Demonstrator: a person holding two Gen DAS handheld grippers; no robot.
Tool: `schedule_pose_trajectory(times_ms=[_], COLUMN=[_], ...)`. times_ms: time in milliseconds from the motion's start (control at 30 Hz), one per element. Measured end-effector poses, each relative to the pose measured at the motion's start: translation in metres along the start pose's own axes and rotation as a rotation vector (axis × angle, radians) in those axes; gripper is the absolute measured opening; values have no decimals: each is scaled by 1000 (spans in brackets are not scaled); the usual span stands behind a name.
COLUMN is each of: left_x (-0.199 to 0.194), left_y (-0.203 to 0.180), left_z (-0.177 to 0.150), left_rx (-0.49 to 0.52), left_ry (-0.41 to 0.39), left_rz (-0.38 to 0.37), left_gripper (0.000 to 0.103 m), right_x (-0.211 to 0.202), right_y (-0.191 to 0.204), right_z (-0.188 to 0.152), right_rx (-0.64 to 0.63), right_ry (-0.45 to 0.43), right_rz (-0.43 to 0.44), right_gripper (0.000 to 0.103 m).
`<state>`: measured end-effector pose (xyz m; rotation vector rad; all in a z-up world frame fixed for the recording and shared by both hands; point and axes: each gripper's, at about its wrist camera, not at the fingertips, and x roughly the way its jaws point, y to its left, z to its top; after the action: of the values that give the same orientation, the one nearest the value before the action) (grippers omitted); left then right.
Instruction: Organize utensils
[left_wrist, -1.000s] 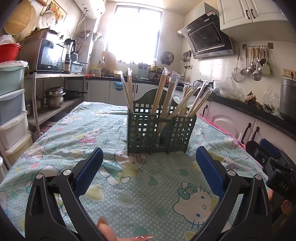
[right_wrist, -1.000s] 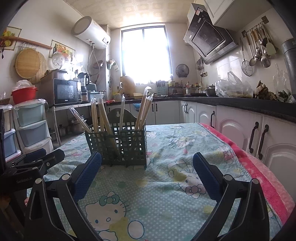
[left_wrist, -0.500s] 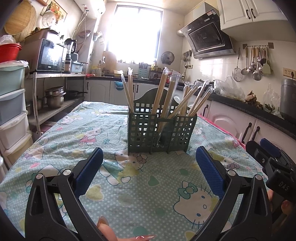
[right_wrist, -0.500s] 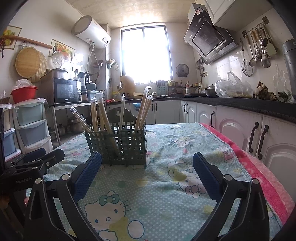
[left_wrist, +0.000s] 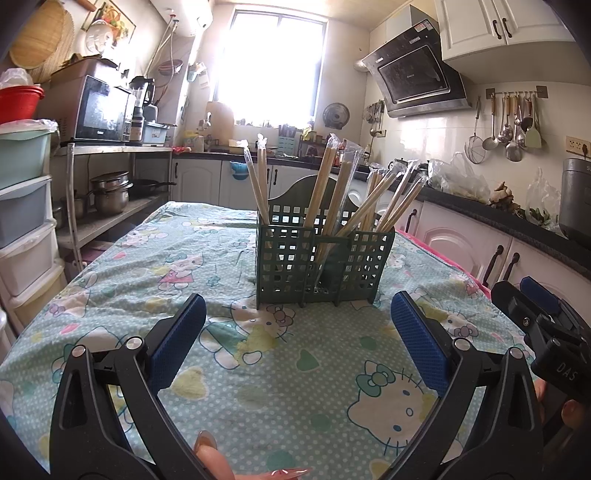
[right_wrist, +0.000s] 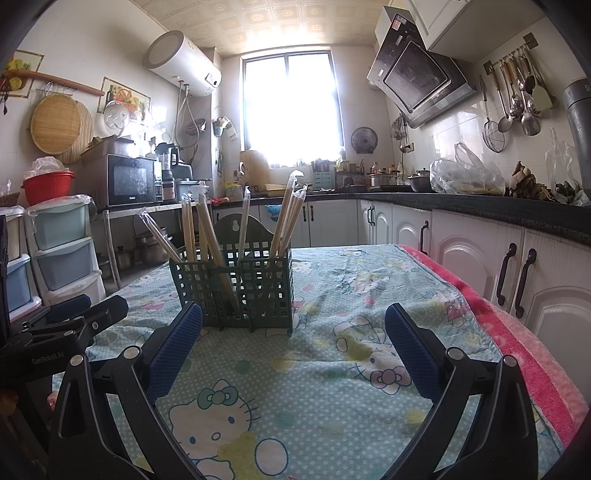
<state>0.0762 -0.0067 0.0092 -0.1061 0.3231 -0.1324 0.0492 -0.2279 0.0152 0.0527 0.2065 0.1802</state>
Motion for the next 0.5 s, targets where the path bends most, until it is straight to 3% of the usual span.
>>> schedule_pose_trajectory(times_ms=[500], left_x=[-1], left_y=[0], left_z=[1], left_rx=[5], left_ry=[-2], left_rz=[2], left_gripper=[92], right_x=[0], right_y=[0], right_z=[0], right_rx=[1], right_ry=[0], right_rz=[0], right_gripper=[97])
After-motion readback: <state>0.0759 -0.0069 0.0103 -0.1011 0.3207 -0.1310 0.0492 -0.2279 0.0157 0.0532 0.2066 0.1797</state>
